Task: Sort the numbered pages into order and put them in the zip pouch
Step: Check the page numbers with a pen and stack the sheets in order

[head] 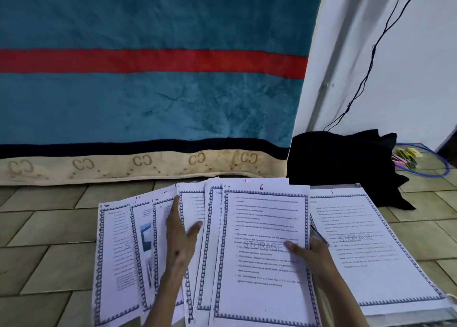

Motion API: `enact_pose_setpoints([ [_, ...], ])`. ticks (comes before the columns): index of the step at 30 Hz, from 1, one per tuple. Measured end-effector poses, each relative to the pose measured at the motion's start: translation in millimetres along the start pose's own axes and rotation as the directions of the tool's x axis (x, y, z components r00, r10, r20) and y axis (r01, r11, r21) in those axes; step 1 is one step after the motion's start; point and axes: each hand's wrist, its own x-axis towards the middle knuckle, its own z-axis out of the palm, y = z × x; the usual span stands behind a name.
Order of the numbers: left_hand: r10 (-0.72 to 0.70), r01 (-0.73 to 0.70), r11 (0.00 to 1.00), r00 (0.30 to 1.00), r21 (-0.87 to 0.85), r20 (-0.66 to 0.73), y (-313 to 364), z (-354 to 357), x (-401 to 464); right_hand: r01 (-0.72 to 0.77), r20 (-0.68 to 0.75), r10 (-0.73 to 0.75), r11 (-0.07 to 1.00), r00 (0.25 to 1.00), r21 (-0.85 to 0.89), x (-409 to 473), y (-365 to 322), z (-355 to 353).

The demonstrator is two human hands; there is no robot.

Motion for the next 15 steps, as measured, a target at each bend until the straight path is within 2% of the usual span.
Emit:
enact_pose_setpoints([
  [2, 0.062, -0.051, 0.988, 0.996, 0.148, -0.068, -1, 5, -2, 0.005, 0.001, -0.005, 1.000, 1.000, 0.004, 0, 2, 0],
  [3, 0.032, -0.027, 0.993, 0.999, 0.113, -0.038, 1, 8, -1, 0.002, 0.003, -0.002, 1.000, 1.000, 0.010, 0, 2, -1],
  [4, -0.037, 0.037, 0.999, 0.999, 0.009, 0.028, 5, 10, 0, -0.002, 0.007, 0.002, 1.000, 1.000, 0.019, 0, 2, -1],
  [6, -0.144, 0.171, 0.977, 0.970, -0.127, 0.197, 12, 14, 5, -0.011, 0.026, 0.010, 0.999, 1.000, 0.035, 1, 2, -3],
  [8, -0.126, 0.176, 0.974, 0.945, -0.143, 0.301, 15, 13, 9, -0.013, 0.065, 0.008, 0.996, 0.998, 0.088, 0, 0, -5],
  [11, -0.109, 0.199, 0.947, 0.937, -0.251, 0.332, 17, 9, 11, -0.020, 0.104, 0.000, 0.980, 0.995, 0.197, -2, -4, -6],
  [15, -0.200, 0.317, 0.853, 0.932, -0.414, 0.303, 17, 10, 10, -0.011, 0.061, 0.000, 0.983, 0.998, 0.184, -2, -6, -5],
])
